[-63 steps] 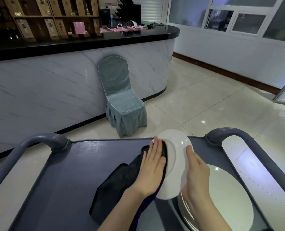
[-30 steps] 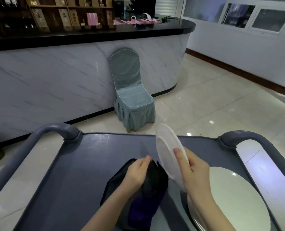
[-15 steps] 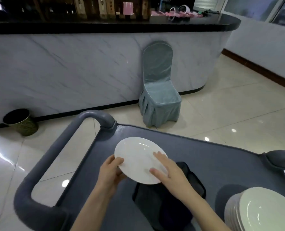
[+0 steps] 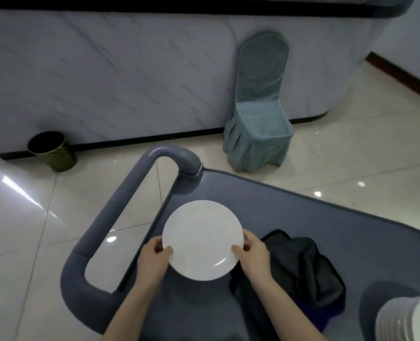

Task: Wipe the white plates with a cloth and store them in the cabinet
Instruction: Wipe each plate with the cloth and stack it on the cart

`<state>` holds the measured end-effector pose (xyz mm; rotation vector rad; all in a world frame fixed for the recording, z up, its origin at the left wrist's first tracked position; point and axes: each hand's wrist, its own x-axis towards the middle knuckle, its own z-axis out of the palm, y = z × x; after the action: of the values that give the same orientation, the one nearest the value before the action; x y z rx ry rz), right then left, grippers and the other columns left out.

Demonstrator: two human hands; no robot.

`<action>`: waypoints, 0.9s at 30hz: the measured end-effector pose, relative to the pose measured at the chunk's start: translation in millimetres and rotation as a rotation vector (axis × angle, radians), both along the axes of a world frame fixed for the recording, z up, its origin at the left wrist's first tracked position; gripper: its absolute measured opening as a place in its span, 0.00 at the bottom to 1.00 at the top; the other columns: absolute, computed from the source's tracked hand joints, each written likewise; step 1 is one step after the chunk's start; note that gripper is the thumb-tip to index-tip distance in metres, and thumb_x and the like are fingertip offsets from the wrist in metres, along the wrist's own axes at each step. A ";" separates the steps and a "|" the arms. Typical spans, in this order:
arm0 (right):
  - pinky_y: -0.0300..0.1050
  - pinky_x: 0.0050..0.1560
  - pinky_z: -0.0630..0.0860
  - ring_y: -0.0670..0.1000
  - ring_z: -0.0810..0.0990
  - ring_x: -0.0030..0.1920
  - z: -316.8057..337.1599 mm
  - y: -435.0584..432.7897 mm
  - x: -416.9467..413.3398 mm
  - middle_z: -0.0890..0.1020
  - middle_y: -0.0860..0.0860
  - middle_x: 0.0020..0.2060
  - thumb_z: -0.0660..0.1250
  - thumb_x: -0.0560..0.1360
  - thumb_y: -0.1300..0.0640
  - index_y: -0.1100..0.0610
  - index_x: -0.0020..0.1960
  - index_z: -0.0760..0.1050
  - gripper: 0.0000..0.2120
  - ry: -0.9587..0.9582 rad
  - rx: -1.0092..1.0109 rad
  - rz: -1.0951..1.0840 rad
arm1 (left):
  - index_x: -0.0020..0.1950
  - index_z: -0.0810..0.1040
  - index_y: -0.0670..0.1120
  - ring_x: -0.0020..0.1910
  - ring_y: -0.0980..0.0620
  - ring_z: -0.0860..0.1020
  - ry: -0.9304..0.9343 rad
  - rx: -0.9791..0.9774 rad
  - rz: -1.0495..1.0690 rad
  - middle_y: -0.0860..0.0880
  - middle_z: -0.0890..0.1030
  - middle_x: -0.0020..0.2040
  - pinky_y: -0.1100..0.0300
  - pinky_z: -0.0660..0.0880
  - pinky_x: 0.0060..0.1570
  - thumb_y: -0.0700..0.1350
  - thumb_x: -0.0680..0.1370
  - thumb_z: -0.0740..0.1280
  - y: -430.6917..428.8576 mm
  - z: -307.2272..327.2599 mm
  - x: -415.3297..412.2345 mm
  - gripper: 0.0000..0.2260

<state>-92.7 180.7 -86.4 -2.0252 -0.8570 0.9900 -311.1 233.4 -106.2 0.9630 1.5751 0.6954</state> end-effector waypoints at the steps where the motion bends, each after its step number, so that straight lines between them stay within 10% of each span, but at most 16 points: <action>1: 0.29 0.40 0.72 0.39 0.80 0.46 -2.2 -0.5 -1.4 0.83 0.40 0.44 0.67 0.72 0.67 0.48 0.55 0.79 0.18 -0.025 -0.004 0.002 | 0.48 0.77 0.55 0.49 0.49 0.80 0.048 0.017 -0.033 0.49 0.82 0.48 0.54 0.78 0.47 0.36 0.74 0.65 -0.4 0.1 -1.7 0.13; 5: 0.41 0.48 0.76 0.50 0.80 0.46 -9.2 -2.4 -1.7 0.81 0.52 0.50 0.67 0.72 0.66 0.53 0.55 0.83 0.15 -0.176 -0.085 0.042 | 0.43 0.76 0.58 0.44 0.49 0.79 0.196 0.106 -0.129 0.47 0.78 0.45 0.59 0.73 0.42 0.34 0.73 0.66 -3.4 -2.2 -5.5 0.16; 14: 0.32 0.45 0.70 0.44 0.78 0.43 -8.7 -11.9 15.5 0.79 0.51 0.53 0.71 0.75 0.62 0.55 0.59 0.80 0.14 -0.178 -0.037 0.016 | 0.63 0.76 0.50 0.50 0.50 0.76 0.399 0.318 -0.114 0.50 0.71 0.55 0.59 0.72 0.52 0.39 0.76 0.68 -12.8 6.9 3.4 0.16; 23: 0.24 0.45 0.71 0.38 0.79 0.45 51.7 -88.0 102.0 0.83 0.46 0.45 0.71 0.76 0.61 0.52 0.55 0.83 0.09 -0.299 0.118 -0.036 | 0.51 0.82 0.54 0.46 0.65 0.78 0.121 0.422 -0.353 0.57 0.83 0.45 0.74 0.71 0.44 0.40 0.76 0.68 -46.3 51.2 118.9 0.10; 27: 0.37 0.48 0.74 0.43 0.78 0.40 79.1 -152.1 161.3 0.81 0.47 0.43 0.73 0.75 0.59 0.52 0.57 0.82 0.11 -0.466 0.074 -0.099 | 0.52 0.83 0.51 0.46 0.64 0.80 0.038 0.478 -0.668 0.59 0.83 0.46 0.74 0.73 0.47 0.41 0.77 0.70 -87.6 61.6 197.9 0.07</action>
<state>68.7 28.6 -7.3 -2.2460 -1.0010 0.4254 -113.2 145.8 -44.6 1.7529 1.0189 0.5763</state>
